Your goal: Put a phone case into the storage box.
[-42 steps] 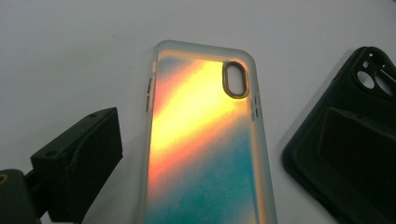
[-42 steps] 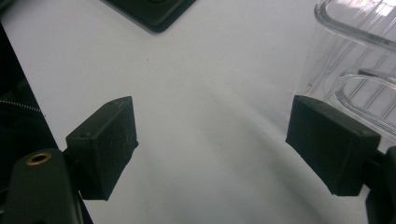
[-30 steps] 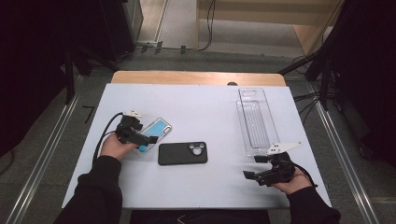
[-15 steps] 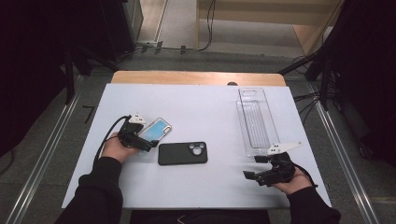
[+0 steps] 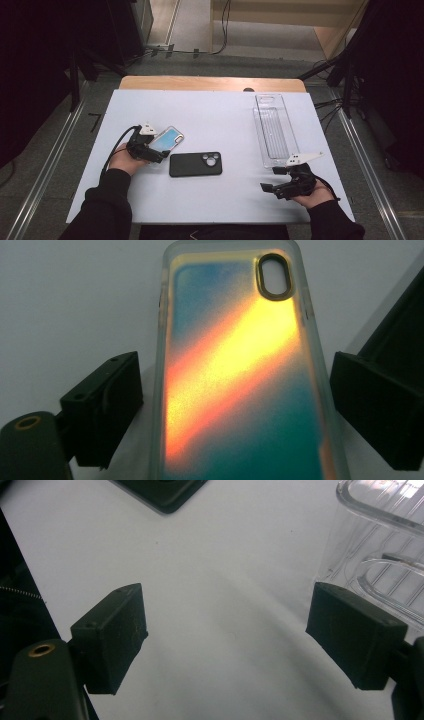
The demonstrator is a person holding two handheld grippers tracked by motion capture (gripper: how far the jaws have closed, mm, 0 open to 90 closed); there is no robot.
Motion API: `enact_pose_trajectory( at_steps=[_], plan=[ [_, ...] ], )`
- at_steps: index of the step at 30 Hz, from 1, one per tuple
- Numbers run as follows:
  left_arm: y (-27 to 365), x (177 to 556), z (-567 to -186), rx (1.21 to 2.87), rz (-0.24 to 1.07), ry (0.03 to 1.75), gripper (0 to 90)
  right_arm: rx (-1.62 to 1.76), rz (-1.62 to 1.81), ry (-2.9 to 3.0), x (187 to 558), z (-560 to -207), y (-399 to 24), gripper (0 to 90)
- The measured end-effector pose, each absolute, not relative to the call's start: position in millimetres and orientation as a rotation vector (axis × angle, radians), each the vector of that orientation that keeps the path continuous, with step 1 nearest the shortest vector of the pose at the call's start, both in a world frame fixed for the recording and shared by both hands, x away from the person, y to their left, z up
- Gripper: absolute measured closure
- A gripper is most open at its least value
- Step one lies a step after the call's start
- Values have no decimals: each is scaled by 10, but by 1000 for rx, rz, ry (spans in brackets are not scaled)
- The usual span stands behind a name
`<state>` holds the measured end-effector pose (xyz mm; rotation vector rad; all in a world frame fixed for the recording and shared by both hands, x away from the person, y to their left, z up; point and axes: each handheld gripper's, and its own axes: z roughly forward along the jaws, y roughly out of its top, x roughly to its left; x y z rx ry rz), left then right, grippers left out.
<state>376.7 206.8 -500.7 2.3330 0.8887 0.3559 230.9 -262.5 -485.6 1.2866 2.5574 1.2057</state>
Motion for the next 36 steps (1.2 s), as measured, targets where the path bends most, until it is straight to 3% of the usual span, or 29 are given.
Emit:
enact_pose_trajectory(
  at_steps=[2,25,36],
  plan=[
    [2079,3750,-5005,2323,365,886,163,1287,1205,2557,2309,-4856,-2624,144],
    [2098,3764,-4955,2300,321,961,171,1287,1216,2554,2312,-4857,-2628,144],
    [2160,3714,-4715,2192,283,1019,171,1283,1225,2552,2309,-4846,-2618,144]
  ],
)
